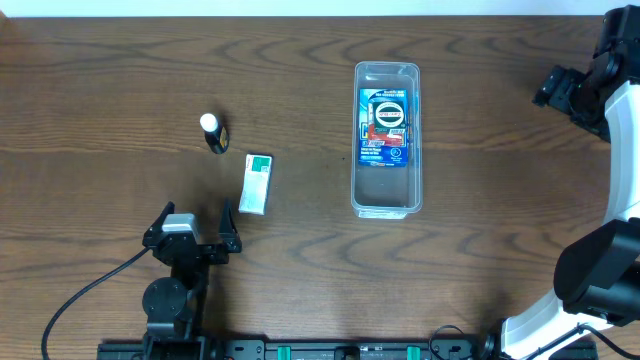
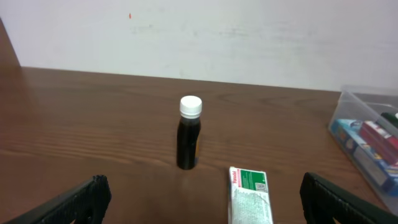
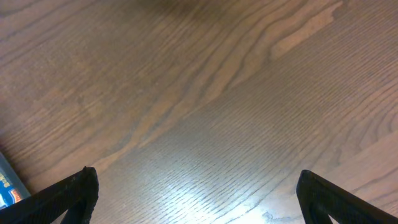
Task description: Pack container
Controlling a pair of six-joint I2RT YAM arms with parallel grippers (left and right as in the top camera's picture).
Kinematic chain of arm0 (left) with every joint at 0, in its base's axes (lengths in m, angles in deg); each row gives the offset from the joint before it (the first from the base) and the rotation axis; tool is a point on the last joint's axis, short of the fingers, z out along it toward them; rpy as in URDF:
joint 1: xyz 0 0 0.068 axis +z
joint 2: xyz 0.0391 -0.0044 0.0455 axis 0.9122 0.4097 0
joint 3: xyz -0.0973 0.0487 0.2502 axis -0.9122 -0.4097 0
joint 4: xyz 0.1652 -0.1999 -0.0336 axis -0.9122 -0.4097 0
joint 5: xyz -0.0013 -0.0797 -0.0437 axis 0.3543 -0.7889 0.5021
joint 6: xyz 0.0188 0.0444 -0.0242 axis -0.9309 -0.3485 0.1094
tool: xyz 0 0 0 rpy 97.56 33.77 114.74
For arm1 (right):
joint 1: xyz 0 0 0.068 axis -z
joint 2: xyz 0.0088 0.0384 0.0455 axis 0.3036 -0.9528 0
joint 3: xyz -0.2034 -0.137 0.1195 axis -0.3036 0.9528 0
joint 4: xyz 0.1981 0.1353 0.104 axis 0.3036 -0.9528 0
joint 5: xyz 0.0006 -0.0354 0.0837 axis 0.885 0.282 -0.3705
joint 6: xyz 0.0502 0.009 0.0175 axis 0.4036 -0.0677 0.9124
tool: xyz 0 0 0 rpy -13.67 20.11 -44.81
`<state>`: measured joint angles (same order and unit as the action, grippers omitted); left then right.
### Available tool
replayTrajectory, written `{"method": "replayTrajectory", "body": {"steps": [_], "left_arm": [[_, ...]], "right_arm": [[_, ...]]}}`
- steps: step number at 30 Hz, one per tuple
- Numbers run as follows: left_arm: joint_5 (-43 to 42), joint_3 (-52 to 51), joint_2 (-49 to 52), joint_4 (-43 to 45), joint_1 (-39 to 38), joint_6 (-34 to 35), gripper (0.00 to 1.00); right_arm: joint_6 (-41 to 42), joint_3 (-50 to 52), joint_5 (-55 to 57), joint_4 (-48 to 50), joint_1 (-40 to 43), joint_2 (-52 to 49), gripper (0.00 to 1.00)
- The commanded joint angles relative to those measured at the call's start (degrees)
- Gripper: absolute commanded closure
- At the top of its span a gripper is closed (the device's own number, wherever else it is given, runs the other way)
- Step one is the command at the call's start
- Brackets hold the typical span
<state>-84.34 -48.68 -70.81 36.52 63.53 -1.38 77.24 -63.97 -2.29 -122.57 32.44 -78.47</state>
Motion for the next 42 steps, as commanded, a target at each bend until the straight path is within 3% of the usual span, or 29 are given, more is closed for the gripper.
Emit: {"method": "replayTrajectory", "body": {"steps": [1,7,11,15,18,25,29,33,38,42], "left_arm": [[-4.1,-0.9,-0.3,-1.7,0.3,8.2,0.02],[-28.6,-0.8,-0.3,1.0,0.3,14.4,0.02],[-35.6,-0.4,-0.3,1.0,0.3,17.8,0.02],[-35.5,3.2,-0.3,0.6,0.3,19.1,0.02],[-34.8,9.7,1.0,-3.3,0.3,15.1,0.02],[-26.7,32.7,16.2,-29.5,0.3,1.5,0.02],[-19.8,46.0,29.6,-44.2,0.3,0.7,0.02],[-15.1,54.8,41.6,-53.5,-0.5,-0.3,0.02],[-10.9,59.1,51.9,-58.2,-3.9,-0.3,0.02],[-11.0,59.1,57.8,-56.2,-7.2,-0.3,0.02]], "right_arm": [[-0.2,0.5,0.7,-0.1,0.2,-0.3,0.01],[-0.2,0.5,0.7,-0.1,0.2,-0.3,0.01],[-0.2,0.5,0.7,-0.1,0.3,-0.3,0.01],[-0.2,0.5,0.7,-0.1,0.3,-0.3,0.01],[-0.2,0.5,0.7,-0.1,0.3,-0.3,0.01],[-0.2,0.5,0.7,-0.1,0.3,-0.3,0.01],[-0.2,0.5,0.7,-0.1,0.3,-0.3,0.01],[-0.2,0.5,0.7,-0.1,0.2,-0.3,0.01],[-0.2,0.5,0.7,-0.1,0.2,-0.3,0.01],[-0.2,0.5,0.7,-0.1,0.2,-0.3,0.01]]}}
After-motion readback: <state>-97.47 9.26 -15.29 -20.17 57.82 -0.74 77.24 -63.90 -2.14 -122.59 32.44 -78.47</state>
